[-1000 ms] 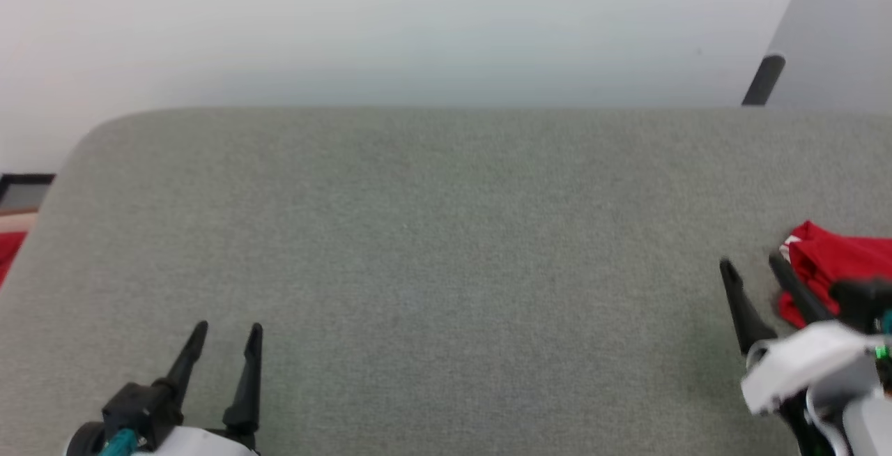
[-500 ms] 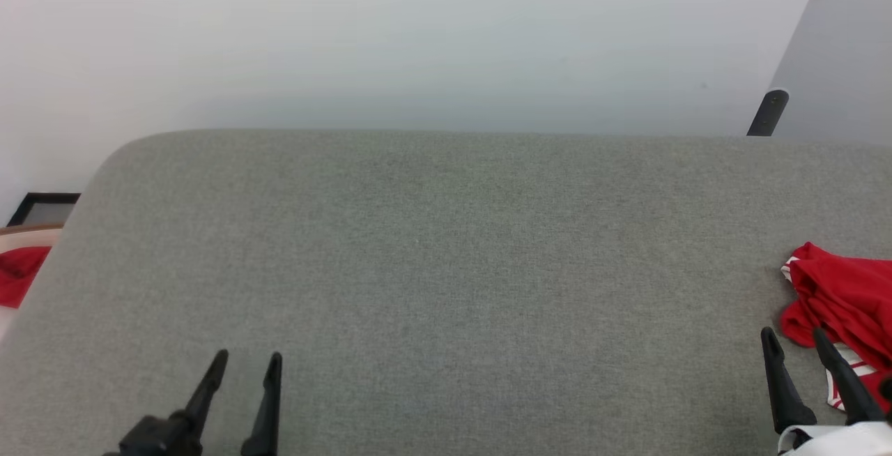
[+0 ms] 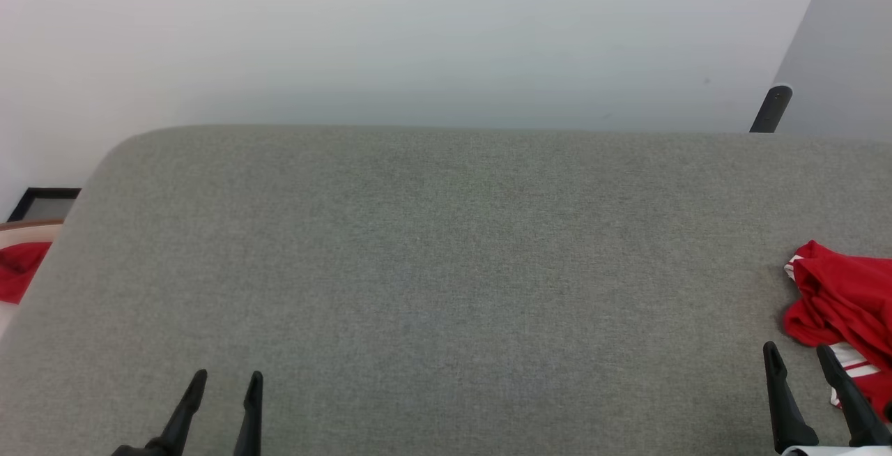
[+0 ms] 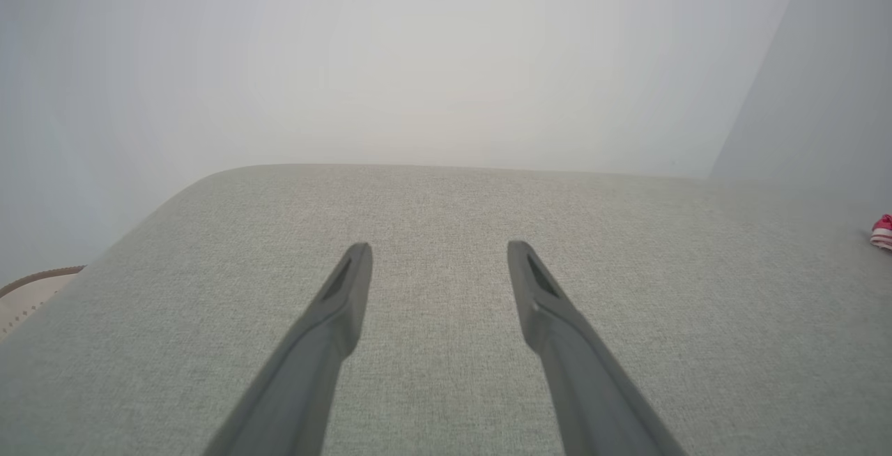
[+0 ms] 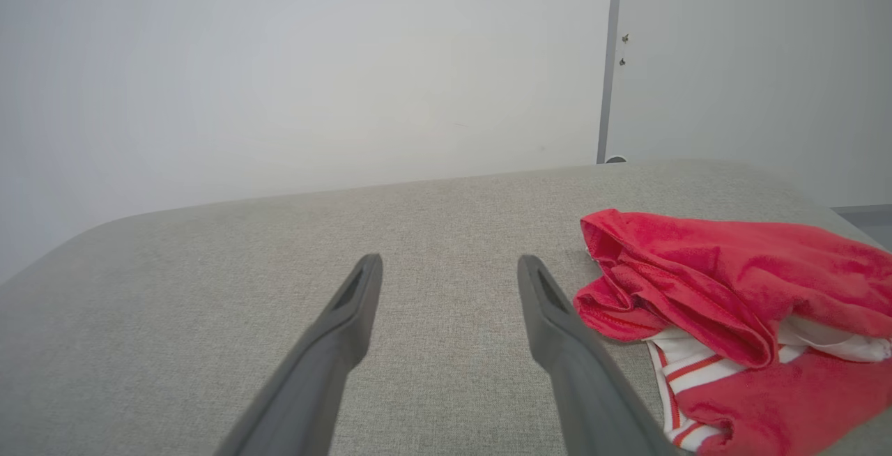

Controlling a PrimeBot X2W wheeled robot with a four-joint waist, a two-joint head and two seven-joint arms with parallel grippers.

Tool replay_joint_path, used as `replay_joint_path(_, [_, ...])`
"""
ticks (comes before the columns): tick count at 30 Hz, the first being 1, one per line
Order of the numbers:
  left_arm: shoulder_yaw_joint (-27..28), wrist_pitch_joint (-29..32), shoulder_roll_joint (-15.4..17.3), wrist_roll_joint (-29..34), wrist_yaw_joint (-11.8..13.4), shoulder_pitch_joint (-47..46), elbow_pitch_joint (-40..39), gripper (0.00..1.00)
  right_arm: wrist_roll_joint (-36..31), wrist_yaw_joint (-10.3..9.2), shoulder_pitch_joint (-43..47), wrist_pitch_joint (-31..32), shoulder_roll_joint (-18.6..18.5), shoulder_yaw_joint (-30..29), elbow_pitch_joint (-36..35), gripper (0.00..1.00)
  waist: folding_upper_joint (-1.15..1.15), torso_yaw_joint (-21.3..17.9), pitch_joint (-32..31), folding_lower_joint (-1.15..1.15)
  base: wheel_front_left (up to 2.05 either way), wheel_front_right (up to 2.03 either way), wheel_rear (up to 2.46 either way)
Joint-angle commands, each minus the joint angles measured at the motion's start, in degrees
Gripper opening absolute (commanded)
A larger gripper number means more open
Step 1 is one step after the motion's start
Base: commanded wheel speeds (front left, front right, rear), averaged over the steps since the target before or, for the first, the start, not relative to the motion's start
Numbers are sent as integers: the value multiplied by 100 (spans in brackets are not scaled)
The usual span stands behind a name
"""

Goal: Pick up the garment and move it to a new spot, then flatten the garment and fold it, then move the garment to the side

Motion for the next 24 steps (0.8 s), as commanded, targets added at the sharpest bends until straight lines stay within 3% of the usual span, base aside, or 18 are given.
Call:
replay_joint_path(1, [1, 7, -13, 54, 13, 42, -23, 100, -67, -2, 87, 22, 23, -11, -35, 100, 0, 4, -4, 0, 0, 0, 0])
replay_joint_path(24, [78, 7, -98, 91, 13, -102, 23, 100, -35, -2, 23, -40, 89, 74, -4, 100, 0, 8, -24, 0, 0, 0, 0])
